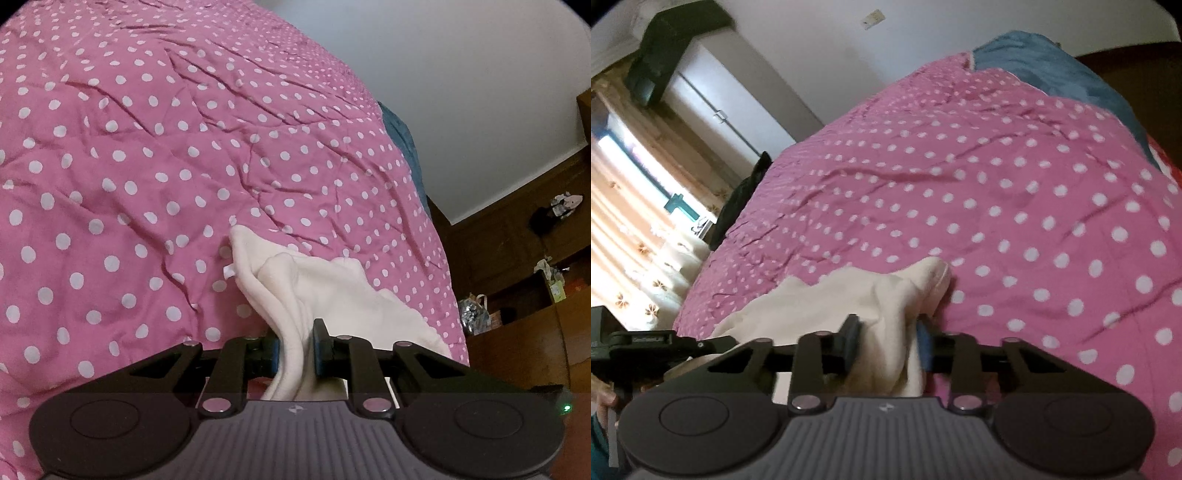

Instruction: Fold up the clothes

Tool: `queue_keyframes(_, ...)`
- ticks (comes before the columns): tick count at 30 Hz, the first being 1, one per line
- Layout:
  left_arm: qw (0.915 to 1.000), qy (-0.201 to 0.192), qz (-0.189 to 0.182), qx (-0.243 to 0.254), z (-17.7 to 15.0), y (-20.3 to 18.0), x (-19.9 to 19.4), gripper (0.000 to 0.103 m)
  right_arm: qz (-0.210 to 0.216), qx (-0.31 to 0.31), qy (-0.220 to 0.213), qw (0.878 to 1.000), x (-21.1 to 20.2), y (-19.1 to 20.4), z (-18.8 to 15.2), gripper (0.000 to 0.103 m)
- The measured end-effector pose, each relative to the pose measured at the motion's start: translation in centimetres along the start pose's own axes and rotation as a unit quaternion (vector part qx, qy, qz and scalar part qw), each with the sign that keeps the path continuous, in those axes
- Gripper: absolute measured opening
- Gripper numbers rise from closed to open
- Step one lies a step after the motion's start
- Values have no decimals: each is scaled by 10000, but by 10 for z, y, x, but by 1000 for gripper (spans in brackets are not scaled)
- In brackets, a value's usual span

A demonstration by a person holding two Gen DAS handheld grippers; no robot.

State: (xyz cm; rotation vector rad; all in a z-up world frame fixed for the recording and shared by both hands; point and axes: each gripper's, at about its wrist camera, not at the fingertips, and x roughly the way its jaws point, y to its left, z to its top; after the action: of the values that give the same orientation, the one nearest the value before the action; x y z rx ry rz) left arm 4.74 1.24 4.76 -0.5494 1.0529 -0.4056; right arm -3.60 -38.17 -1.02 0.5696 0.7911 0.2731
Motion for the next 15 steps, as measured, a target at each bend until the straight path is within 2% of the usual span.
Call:
queue_keyframes(5, 9997, -100, -44, 196, 1, -12, -9, 18, 223, 4, -365, 9991, -16, 8, 3, 13)
queue_keyframes(9, 9982, -247, -246, 490, 7, -38, -20, 18, 325, -177, -660, 9971, -39, 18, 10, 9)
queue_keyframes(15, 9945, -213, -528, 874, 8, -91, -10, 17, 45, -601, -1212, 9908, -87, 28, 29, 8)
